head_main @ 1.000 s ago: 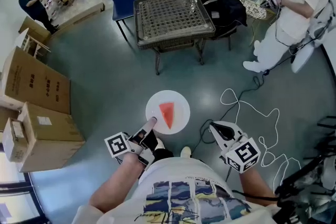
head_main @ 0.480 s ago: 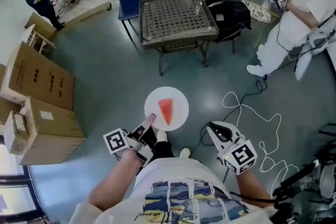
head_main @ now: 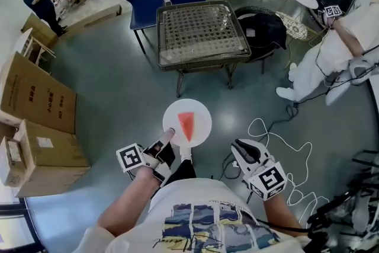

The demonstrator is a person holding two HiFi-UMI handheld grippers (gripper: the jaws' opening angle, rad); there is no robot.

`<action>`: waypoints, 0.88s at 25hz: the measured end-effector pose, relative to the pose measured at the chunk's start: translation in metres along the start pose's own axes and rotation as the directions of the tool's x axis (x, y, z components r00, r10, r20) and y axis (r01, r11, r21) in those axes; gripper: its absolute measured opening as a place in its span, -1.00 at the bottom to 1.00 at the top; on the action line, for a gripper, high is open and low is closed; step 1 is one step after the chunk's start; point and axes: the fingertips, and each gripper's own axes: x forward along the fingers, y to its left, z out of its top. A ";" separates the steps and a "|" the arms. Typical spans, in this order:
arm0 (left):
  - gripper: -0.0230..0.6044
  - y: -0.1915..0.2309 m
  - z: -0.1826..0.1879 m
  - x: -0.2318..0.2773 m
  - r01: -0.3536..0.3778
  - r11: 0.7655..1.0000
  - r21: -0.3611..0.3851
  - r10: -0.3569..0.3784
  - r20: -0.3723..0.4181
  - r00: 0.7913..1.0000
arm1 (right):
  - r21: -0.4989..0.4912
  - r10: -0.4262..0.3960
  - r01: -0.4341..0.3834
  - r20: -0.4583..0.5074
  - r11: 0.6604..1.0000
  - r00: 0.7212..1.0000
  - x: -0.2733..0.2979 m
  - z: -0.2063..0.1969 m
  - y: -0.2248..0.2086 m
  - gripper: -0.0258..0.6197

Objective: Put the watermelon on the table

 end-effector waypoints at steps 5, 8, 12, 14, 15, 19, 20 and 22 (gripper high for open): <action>-0.87 0.007 0.068 0.041 0.023 1.000 0.010 -0.023 -0.031 0.999 | -0.058 -0.035 0.034 -0.006 0.998 0.999 0.062 0.043 -0.032 -0.79; -0.87 0.012 0.104 0.064 0.017 1.000 0.011 -0.016 -0.050 0.999 | -0.061 -0.055 0.055 0.005 0.997 0.998 0.095 0.064 -0.053 -0.79; -0.87 0.016 0.147 0.093 0.021 0.999 0.025 -0.019 -0.053 0.998 | -0.053 -0.065 0.065 0.007 0.996 0.998 0.131 0.080 -0.074 -0.79; -0.87 0.018 0.161 0.112 0.029 0.999 0.013 -0.029 -0.048 0.998 | -0.059 -0.063 0.063 0.005 0.996 0.998 0.144 0.085 -0.089 -0.79; -0.87 0.020 0.168 0.121 0.027 1.000 0.010 -0.026 -0.046 0.999 | -0.063 -0.063 0.063 0.006 0.996 0.998 0.150 0.087 -0.099 -0.79; -0.87 0.025 0.192 0.166 0.025 1.000 -0.003 -0.025 -0.033 0.999 | -0.052 -0.058 0.058 0.002 0.997 0.998 0.172 0.098 -0.147 -0.79; -0.87 0.026 0.198 0.178 0.024 1.000 -0.011 -0.024 -0.025 0.999 | -0.054 -0.052 0.051 -0.001 0.997 0.999 0.178 0.101 -0.159 -0.79; -0.87 0.030 0.209 0.199 0.018 1.000 -0.026 -0.019 -0.008 1.000 | -0.067 -0.039 0.040 0.003 0.997 0.999 0.186 0.109 -0.183 -0.79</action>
